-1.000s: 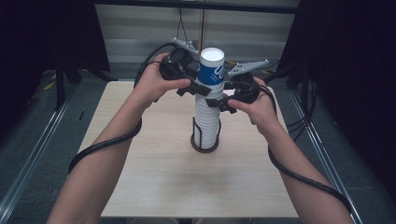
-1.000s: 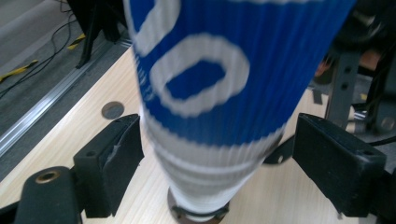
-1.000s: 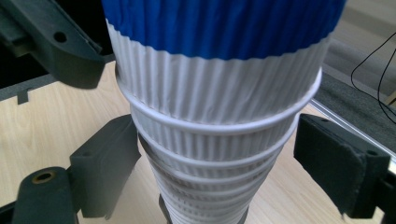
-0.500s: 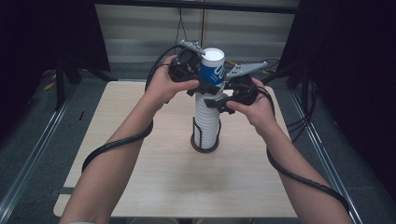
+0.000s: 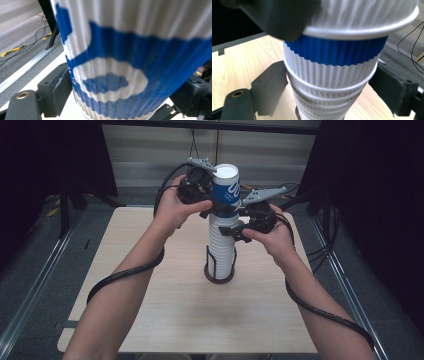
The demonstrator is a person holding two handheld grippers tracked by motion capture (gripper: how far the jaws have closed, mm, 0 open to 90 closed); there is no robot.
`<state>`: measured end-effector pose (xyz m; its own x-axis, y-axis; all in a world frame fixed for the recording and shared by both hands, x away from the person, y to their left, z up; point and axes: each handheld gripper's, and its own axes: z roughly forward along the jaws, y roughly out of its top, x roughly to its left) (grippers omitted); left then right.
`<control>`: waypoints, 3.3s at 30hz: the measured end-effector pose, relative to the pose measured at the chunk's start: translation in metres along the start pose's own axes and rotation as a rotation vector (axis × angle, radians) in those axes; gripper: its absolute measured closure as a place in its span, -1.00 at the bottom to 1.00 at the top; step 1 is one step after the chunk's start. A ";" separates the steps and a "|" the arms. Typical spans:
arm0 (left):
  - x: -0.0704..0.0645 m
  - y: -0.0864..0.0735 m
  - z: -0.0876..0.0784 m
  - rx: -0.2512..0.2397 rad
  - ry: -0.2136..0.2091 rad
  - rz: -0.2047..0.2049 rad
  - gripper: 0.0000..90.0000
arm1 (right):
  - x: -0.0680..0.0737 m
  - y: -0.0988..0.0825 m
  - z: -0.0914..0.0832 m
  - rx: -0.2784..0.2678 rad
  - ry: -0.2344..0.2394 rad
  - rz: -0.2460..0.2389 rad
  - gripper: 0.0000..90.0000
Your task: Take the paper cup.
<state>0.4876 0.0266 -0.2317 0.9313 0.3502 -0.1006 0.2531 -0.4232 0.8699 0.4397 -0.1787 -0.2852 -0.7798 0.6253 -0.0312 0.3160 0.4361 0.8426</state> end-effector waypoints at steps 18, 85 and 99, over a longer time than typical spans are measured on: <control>0.000 0.006 -0.008 -0.011 0.000 0.003 -0.64 | 0.000 -0.003 -0.001 0.003 -0.001 -0.009 -0.66; 0.004 0.018 -0.059 -0.072 0.074 -0.038 -0.63 | 0.000 -0.010 -0.001 0.016 -0.010 -0.024 -0.63; 0.007 -0.010 -0.081 -0.077 0.091 -0.057 -0.63 | 0.000 -0.016 -0.005 0.019 -0.019 -0.015 -0.63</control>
<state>0.4702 0.1011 -0.2019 0.8874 0.4478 -0.1099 0.2810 -0.3364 0.8988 0.4325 -0.1887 -0.2959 -0.7744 0.6303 -0.0541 0.3147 0.4580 0.8314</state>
